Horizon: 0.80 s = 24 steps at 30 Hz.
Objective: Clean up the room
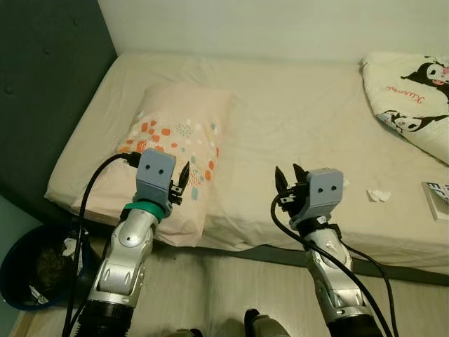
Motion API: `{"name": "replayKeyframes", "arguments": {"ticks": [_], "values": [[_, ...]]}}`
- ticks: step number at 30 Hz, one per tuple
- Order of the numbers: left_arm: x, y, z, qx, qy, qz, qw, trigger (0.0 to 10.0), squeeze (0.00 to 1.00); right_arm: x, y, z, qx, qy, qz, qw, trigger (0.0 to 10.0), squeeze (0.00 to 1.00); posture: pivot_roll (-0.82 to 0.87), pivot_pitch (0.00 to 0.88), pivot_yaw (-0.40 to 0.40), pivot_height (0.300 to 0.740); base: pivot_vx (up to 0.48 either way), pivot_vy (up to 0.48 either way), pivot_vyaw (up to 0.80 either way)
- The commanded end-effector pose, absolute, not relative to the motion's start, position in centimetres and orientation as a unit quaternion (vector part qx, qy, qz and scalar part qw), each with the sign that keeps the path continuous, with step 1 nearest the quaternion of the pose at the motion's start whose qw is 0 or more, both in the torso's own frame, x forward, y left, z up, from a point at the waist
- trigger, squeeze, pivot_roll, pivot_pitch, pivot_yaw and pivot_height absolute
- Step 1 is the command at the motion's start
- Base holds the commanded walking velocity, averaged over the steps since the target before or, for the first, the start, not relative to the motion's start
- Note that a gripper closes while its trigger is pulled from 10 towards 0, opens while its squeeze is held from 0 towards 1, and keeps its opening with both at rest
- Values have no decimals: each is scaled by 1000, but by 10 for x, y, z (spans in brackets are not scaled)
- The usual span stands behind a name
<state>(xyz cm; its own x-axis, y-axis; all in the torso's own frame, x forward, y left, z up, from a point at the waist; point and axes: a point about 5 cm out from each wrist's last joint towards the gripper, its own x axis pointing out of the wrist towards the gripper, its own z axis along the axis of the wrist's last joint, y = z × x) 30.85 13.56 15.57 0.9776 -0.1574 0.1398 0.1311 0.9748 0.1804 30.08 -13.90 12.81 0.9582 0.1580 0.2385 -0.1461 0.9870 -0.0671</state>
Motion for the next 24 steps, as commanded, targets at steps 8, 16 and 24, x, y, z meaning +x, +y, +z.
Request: {"name": "replayKeyframes", "arguments": {"ticks": [8,16,24], "values": [[309,136,151,95,-72,-67,991,10000,0,300,-145,125,-38,-115,56,991,10000,0,-87,86,58,740,480,0,498],[309,136,151,94,-73,-61,991,10000,0,299,-142,124,-32,-112,72,991,10000,0,-88,89,57,740,461,0,271],[309,137,151,94,-73,-57,991,10000,0,299,-141,124,-28,-112,77,990,10000,0,-87,93,56,740,395,0,0]]}}
